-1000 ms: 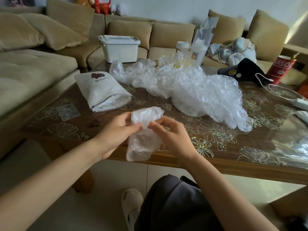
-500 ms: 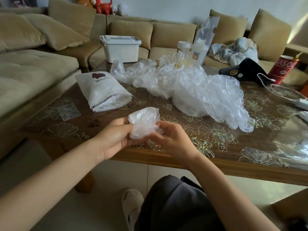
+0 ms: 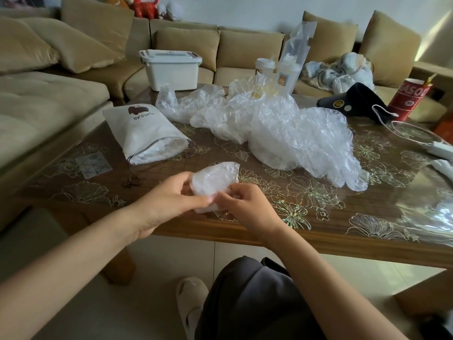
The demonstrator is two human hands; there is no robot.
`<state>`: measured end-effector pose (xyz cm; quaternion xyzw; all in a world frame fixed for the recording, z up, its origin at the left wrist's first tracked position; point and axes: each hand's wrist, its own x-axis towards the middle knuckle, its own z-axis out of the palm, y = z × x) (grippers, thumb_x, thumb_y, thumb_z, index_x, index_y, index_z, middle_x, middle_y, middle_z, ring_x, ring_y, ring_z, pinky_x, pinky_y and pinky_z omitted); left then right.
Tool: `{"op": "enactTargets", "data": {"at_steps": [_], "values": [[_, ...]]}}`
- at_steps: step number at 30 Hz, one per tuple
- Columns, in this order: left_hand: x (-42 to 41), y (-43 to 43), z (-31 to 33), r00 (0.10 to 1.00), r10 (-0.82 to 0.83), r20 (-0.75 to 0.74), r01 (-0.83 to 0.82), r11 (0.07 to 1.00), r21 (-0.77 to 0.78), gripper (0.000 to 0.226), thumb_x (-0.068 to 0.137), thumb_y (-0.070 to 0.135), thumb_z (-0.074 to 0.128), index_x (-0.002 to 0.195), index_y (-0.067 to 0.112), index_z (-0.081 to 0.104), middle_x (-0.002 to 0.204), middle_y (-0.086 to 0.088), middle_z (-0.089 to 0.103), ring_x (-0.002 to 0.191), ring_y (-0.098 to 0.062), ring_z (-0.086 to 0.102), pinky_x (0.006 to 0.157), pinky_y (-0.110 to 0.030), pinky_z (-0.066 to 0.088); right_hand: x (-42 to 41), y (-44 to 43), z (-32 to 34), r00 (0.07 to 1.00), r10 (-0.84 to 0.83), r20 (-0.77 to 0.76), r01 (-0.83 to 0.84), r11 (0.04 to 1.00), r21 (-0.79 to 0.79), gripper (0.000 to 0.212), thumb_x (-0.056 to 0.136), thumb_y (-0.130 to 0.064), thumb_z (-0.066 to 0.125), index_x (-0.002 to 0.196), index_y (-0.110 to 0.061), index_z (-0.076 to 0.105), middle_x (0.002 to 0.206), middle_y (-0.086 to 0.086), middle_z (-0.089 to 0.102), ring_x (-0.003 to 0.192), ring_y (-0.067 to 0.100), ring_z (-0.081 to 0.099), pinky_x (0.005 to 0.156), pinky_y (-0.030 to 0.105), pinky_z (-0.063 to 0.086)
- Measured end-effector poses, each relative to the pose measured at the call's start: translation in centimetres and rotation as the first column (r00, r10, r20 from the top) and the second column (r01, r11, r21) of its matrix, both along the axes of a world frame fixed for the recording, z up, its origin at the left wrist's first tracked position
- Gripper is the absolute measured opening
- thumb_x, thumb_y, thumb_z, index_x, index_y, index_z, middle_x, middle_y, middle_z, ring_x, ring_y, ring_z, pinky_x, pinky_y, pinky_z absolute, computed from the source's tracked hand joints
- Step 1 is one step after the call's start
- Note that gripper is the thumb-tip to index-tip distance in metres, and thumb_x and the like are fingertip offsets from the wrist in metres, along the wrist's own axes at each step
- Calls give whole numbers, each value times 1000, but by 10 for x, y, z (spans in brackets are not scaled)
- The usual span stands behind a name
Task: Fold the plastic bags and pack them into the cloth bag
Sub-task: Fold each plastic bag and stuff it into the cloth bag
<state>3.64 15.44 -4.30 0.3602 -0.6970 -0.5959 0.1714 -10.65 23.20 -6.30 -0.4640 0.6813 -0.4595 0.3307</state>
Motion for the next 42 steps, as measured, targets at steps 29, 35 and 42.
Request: {"op": "enactTargets", "data": {"at_steps": [29,35,42], "values": [[21,-25,-8,897,305,-319,-391,884,-255,44,83,-22,47,73,14,71,91,0,71,54,-16,66,47,-19,52,14,-38,23,938,-115,327,132,991,-31,16,89,-5,53,102,-10,61,86,0,61,64,6,51,46,11,38],[33,-44,-27,900,314,-303,-398,875,-276,43,81,-21,50,71,15,72,85,6,73,59,-20,66,47,-22,53,25,-65,7,952,248,179,-277,947,163,24,88,-16,64,112,-11,60,94,0,61,78,11,57,62,18,48],[34,-74,-41,852,381,-360,-493,815,-305,24,80,11,59,100,23,61,105,1,63,79,-1,62,57,-13,49,51,-115,1,970,58,-236,-35,994,101,8,86,-15,56,92,-12,61,88,4,61,79,19,54,55,21,41]]}}
